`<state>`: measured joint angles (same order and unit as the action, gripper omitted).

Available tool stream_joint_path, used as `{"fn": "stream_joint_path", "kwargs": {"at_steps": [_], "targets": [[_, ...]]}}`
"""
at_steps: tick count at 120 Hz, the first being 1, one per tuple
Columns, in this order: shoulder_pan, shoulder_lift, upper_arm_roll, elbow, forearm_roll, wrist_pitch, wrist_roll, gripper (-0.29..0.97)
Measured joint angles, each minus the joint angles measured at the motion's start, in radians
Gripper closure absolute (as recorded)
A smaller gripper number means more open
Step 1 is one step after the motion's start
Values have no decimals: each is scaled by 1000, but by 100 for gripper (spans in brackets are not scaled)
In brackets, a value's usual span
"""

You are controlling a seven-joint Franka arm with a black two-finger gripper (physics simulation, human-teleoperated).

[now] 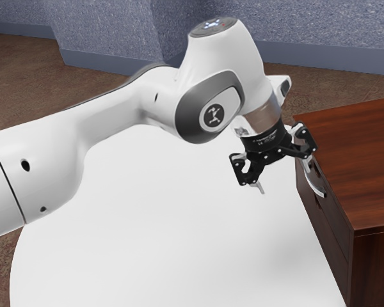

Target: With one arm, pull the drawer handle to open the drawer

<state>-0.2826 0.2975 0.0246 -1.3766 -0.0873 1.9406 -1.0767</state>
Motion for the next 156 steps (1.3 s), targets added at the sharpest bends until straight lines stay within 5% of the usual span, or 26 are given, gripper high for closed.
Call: {"fn": "stream_joint_path", "kwargs": {"at_steps": [156], "targets": [[-1, 13, -23, -24, -24, 66, 32, 32]]}}
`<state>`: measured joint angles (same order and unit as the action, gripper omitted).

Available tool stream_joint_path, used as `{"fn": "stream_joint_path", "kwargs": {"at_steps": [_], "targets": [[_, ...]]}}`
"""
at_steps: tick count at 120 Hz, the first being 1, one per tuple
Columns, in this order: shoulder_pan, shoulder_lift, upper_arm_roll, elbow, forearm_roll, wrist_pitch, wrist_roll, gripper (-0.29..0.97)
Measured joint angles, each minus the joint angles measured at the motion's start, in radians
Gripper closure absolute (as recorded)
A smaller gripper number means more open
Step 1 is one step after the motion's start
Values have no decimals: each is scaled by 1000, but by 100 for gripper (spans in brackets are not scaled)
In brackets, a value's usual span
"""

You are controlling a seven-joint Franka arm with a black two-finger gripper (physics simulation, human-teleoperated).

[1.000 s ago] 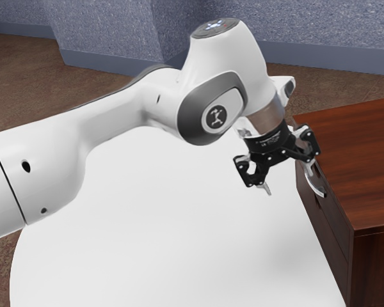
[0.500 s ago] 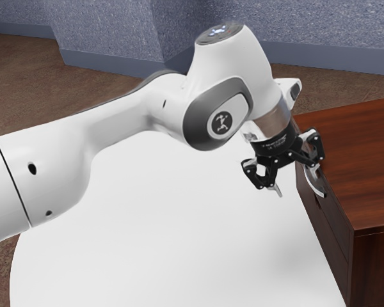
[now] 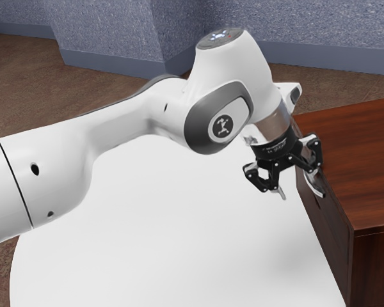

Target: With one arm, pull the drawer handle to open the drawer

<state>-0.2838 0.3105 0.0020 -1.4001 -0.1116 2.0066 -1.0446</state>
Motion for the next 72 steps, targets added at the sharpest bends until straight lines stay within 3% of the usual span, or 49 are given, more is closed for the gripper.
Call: {"fn": "stream_joint_path", "kwargs": {"at_steps": [72], "targets": [[10, -26, 1, -33, -4, 1, 2, 39]]}}
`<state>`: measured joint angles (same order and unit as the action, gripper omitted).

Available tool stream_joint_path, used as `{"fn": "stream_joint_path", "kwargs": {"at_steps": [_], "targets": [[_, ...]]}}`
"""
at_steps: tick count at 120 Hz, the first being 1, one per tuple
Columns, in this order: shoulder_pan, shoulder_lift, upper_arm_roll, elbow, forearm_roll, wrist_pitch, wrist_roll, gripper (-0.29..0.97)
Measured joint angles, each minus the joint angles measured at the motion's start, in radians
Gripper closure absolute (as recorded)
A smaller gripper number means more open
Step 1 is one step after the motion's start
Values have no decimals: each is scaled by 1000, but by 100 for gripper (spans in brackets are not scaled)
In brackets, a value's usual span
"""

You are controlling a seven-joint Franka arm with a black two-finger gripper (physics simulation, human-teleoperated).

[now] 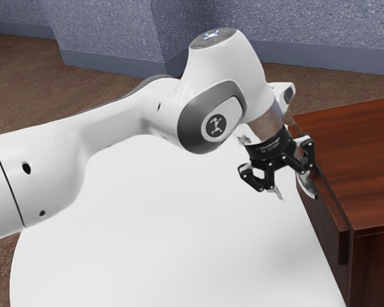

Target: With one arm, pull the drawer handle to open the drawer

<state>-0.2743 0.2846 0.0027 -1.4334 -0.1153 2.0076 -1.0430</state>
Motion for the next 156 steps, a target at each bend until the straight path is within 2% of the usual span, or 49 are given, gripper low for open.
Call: {"fn": "stream_joint_path", "kwargs": {"at_steps": [156], "targets": [[71, -141, 2, -183, 33, 1, -1, 40]]}}
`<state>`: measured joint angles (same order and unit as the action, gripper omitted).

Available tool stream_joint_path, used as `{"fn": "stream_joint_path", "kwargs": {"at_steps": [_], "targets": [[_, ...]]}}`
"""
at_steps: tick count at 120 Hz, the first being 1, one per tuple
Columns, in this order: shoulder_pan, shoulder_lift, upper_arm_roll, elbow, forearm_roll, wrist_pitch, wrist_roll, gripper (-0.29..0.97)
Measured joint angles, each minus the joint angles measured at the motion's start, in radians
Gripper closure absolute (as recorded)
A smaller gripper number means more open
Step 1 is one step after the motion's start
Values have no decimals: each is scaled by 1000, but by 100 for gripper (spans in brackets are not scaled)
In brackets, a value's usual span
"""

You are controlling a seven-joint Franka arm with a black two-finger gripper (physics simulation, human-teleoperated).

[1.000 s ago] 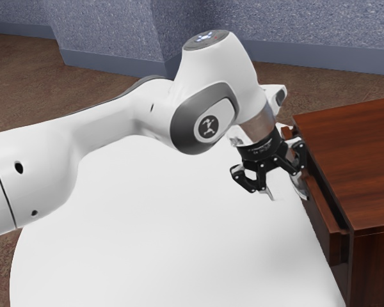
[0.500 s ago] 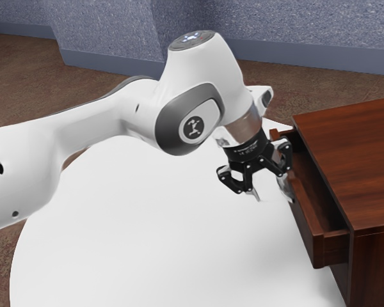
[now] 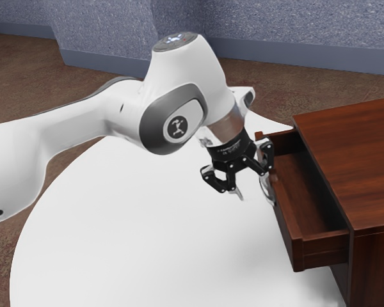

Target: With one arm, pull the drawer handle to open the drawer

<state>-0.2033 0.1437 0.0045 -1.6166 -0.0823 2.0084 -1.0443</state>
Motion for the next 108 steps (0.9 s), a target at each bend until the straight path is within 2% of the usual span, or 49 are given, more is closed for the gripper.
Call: {"fn": "stream_joint_path", "kwargs": {"at_steps": [108], "targets": [[26, -121, 9, -171, 20, 46, -10, 40]]}}
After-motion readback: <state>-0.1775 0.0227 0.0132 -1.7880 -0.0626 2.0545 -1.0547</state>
